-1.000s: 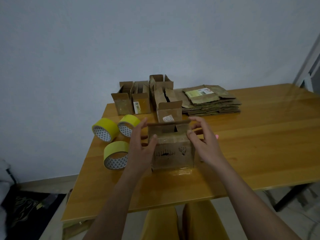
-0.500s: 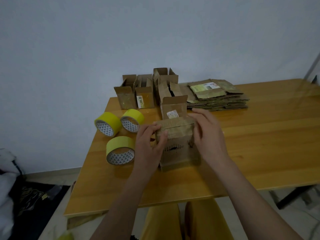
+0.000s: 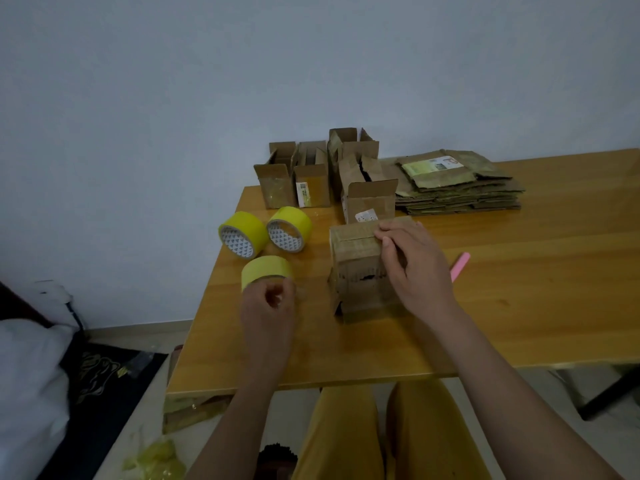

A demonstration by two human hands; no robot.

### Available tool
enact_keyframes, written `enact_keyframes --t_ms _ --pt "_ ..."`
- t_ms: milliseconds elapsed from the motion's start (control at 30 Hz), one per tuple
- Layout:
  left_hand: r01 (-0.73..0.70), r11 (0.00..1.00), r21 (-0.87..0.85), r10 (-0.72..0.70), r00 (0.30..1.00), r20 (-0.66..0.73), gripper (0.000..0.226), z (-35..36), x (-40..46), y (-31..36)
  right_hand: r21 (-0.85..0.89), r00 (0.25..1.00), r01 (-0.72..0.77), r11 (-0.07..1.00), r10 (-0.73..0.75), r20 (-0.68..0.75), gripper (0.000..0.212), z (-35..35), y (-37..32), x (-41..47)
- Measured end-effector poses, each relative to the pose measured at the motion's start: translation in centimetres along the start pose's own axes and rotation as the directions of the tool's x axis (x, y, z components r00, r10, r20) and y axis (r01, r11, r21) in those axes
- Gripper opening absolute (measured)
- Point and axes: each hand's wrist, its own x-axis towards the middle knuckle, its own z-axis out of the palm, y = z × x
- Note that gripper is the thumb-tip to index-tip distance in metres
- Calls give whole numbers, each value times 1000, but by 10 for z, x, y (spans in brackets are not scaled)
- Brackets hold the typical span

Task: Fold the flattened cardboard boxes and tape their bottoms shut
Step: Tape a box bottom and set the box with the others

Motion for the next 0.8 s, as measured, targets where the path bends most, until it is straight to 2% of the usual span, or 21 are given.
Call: enact_keyframes --t_ms 67,133,267,300,367,433,467,500,567,633,733,800 --pt "106 993 47 -110 991 83 22 2 -5 -13 -5 1000 3 1000 -3 -7 33 0 -2 0" --pt "230 972 49 -234 969 84 38 4 -9 -16 -7 1000 1 1000 -1 -1 34 0 -3 -1" --pt "352 935 50 -342 928 -150 71 2 -11 -9 -7 1000 -3 1000 3 4 36 -2 -4 -1" --pt "401 913 70 -385 907 -171 74 1 -7 -12 -7 1000 -6 1000 6 6 36 -2 -4 -1" --pt "463 863 203 -437 885 -161 60 -3 2 -20 -7 1000 -16 1000 16 16 38 -2 -4 -1" --pt "398 844 360 -387 916 -105 41 -4 10 -32 -6 1000 -21 1000 21 23 38 -2 -4 0" --pt "349 856 381 -344 935 -82 37 -4 14 -37 -6 1000 -19 1000 19 24 38 -2 -3 0" --pt "298 889 348 -295 953 -61 34 -3 16 -38 -6 1000 -17 1000 18 24 38 -2 -3 0" --pt "218 962 163 -220 975 -2 26 2 18 -33 -6 1000 -16 1000 16 20 38 -2 -2 0" --pt "175 984 42 -176 984 25 21 11 18 -23 -11 1000 -12 1000 12 16 37 -1 -1 0" --pt "275 957 -94 -278 960 -24 21 22 24 -18 4 1000 0 1000 0 21 35 -1 1 1" --pt "409 871 -271 -415 909 39 20 23 28 -23 10 1000 4 1000 -4 24 36 -2 3 1"
